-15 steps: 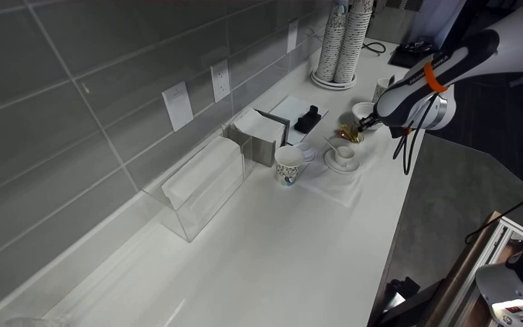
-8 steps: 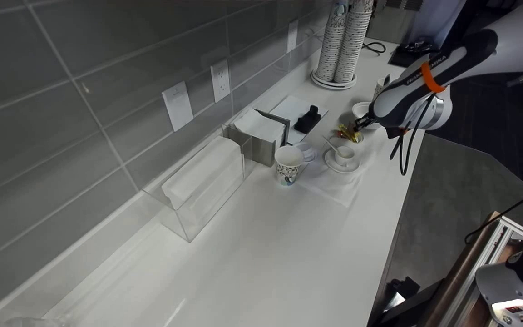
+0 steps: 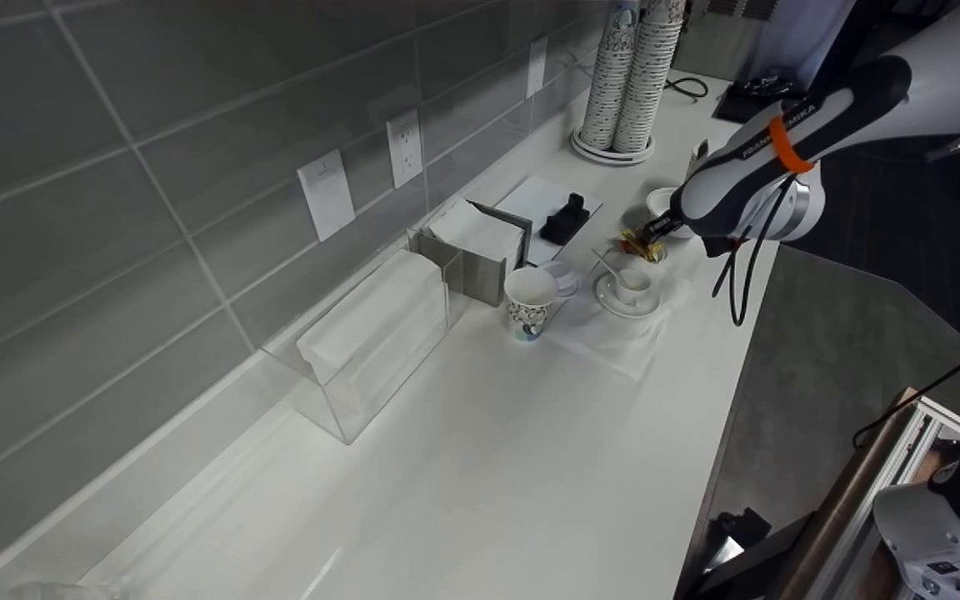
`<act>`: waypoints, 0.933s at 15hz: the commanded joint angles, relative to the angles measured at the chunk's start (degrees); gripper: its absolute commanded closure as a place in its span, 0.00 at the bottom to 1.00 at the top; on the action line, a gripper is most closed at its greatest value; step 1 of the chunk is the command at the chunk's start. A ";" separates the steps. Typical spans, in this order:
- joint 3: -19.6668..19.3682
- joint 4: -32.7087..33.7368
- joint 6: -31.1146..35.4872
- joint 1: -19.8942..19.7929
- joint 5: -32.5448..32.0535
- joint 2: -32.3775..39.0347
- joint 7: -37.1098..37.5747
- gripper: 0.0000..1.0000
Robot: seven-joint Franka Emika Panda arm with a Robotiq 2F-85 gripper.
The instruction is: Pick the brown packet from the white napkin and place it on the other packets on the paper cup lid
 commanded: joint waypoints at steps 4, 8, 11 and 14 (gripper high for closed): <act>2.75 -0.39 -1.98 -1.51 0.16 -1.38 -1.12 0.29; 3.37 -0.99 -8.01 -2.17 0.63 -5.27 -1.18 0.02; 1.15 -1.53 -11.19 -1.04 -1.39 -8.59 -0.37 0.00; -1.25 -2.27 -16.70 -0.83 -5.29 -12.59 1.41 0.00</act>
